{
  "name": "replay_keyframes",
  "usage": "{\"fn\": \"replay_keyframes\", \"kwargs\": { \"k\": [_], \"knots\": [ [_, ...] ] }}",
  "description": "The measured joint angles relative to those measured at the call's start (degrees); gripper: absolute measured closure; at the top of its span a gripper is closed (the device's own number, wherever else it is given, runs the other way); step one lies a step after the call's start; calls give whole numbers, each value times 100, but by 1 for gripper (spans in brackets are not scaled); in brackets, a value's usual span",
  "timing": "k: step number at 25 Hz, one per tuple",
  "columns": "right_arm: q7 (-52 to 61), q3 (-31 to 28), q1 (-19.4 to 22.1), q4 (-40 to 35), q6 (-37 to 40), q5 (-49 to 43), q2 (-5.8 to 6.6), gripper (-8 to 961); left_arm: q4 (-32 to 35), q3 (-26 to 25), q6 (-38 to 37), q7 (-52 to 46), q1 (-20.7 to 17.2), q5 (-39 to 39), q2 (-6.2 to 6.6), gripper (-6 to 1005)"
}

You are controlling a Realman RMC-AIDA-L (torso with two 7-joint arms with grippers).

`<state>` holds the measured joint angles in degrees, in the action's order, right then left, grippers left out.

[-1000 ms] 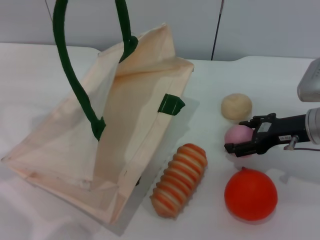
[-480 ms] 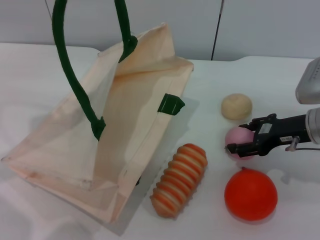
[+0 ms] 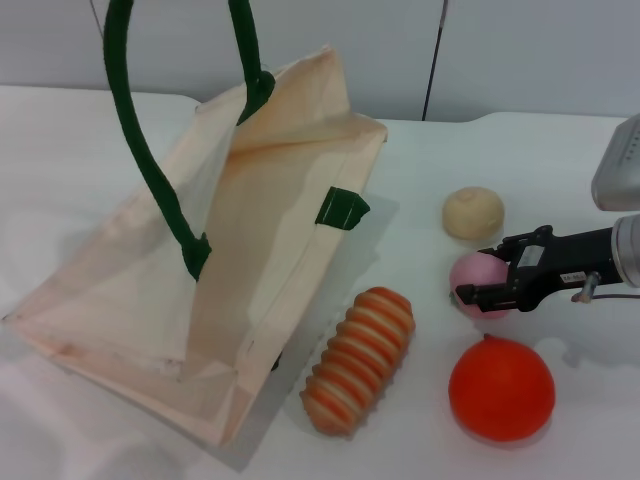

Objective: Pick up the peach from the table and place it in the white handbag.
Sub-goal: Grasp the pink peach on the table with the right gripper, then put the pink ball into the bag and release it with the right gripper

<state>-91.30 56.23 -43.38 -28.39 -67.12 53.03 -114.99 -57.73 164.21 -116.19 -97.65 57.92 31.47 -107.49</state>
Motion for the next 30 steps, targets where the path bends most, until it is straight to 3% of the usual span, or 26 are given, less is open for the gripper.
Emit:
{"fn": "replay_keyframes", "kwargs": {
  "k": [8, 18, 23, 30],
  "knots": [
    [-219, -266, 11, -25, -256, 29, 8, 347, -3, -4, 0, 0, -1, 0, 0, 794],
    [-1158, -2098, -77, -84, -1469, 145, 51, 410, 8, -3, 0, 35, 2, 0, 0, 786],
    [-1392, -2052, -542, 60, -1727, 311, -43, 453, 22, -3, 0, 50, 46, -1, -18, 782],
    [-1588, -1645, -1466, 857, -1582, 328, -89, 468, 172, -2, 0, 58, 129, -9, -23, 776]
  ]
}}
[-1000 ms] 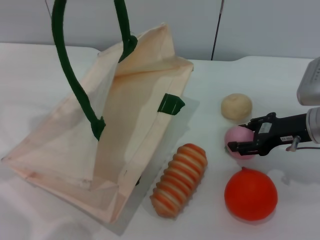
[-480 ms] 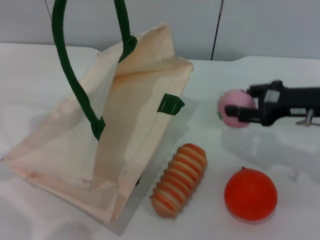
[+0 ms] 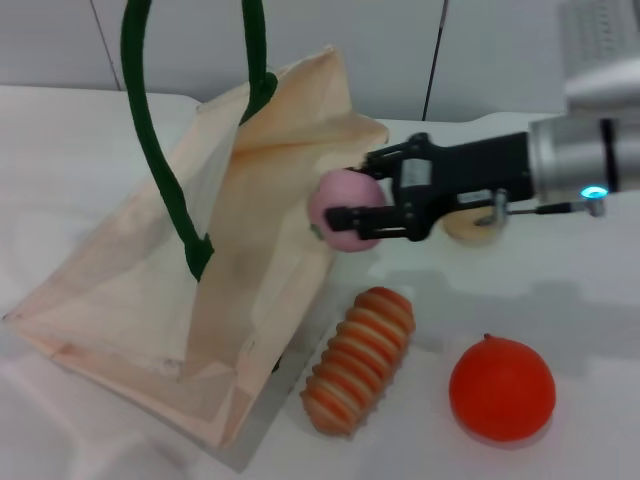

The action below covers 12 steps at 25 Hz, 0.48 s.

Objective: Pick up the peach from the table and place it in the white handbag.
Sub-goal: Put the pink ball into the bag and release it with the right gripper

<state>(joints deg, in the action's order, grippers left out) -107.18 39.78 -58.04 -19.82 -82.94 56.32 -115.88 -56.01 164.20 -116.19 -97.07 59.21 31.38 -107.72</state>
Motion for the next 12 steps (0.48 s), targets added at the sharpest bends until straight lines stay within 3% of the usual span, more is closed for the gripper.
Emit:
{"fn": "replay_keyframes", "kwargs": {
  "k": [12],
  "knots": [
    [-207, 59, -875, 1110, 1398, 21, -105, 474, 11, 7, 0, 4, 154, -13, -31, 766]
  ]
}}
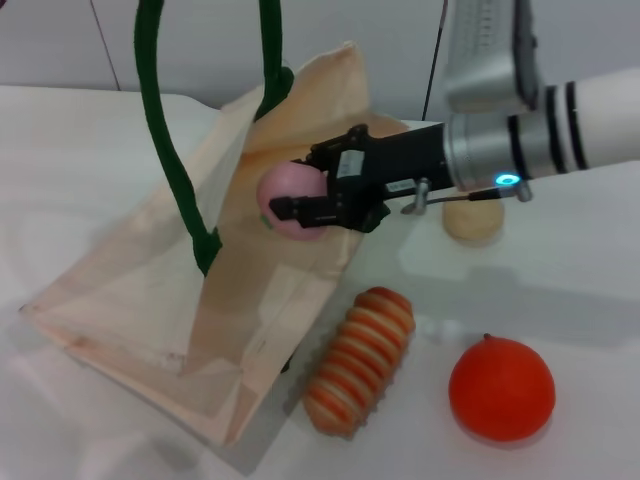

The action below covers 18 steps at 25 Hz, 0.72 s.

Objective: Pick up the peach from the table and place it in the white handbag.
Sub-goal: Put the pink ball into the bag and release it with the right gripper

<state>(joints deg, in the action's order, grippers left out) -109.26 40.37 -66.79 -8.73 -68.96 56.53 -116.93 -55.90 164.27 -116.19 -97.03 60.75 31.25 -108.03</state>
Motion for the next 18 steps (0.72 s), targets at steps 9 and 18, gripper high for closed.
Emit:
{"fn": "replay_keyframes", "kwargs": {
  "k": [9, 18],
  "knots": [
    [-330, -90, -282, 514, 702, 93, -32, 477, 77, 0, 0, 0, 22, 13, 9, 759],
    [-535, -114, -237, 600, 761, 403, -42, 451, 79, -7, 0, -12, 25, 19, 19, 752]
  ]
}}
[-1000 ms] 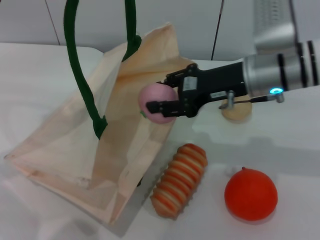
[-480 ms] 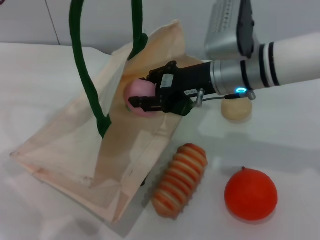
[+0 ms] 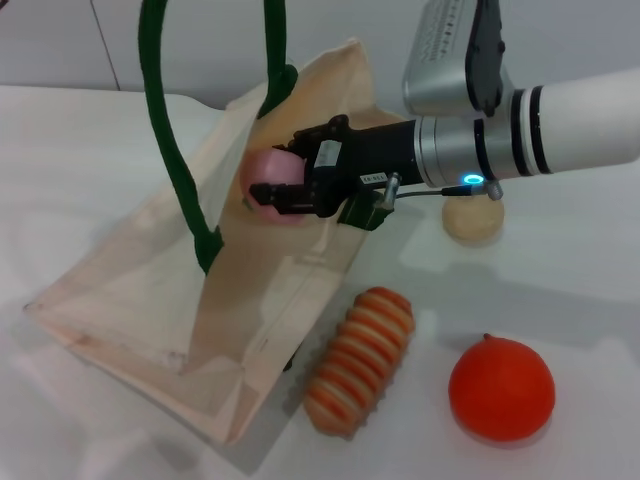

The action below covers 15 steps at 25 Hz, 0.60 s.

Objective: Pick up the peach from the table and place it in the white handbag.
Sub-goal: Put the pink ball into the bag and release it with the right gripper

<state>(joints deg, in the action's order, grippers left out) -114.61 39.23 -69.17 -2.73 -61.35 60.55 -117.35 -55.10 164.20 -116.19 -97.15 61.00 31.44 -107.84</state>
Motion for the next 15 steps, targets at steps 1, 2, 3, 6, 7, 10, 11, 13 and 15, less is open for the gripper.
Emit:
{"fn": "replay_keyframes", "kwargs": {
  "k": [1, 2, 3, 6, 7, 10, 11, 13, 15],
  "knots": [
    [-10, 0, 5, 0, -1, 0, 1, 447, 0, -2, 0, 0, 0, 0, 0, 751],
    [-13, -1, 8, 0, 1, 1, 3, 427, 0, -3, 0, 0, 0, 1, 1, 750],
    [-13, 1, 13, 1, 4, 1, 6, 407, 0, -3, 0, 0, 0, 2, 1, 749],
    [-13, 1, 22, 1, 11, 18, 10, 346, 0, -3, 0, 3, -3, 3, 3, 747],
    [-12, -1, 25, 1, 11, 27, 13, 326, 0, -3, 0, 6, -6, 3, 3, 746],
    [2, -65, 72, -2, 13, 49, 25, 265, 0, -2, 0, 11, -14, 3, 5, 744],
    [9, -94, 99, -7, 14, 55, 28, 245, 0, -2, 0, 11, -17, 3, 5, 743],
    [27, -170, 146, -23, 15, 56, 35, 197, 0, -2, 0, 12, -29, 3, 7, 741],
    [41, -193, 166, -25, 16, 56, 43, 141, 0, -2, 0, 12, -47, 3, 10, 739]
  ]
}}
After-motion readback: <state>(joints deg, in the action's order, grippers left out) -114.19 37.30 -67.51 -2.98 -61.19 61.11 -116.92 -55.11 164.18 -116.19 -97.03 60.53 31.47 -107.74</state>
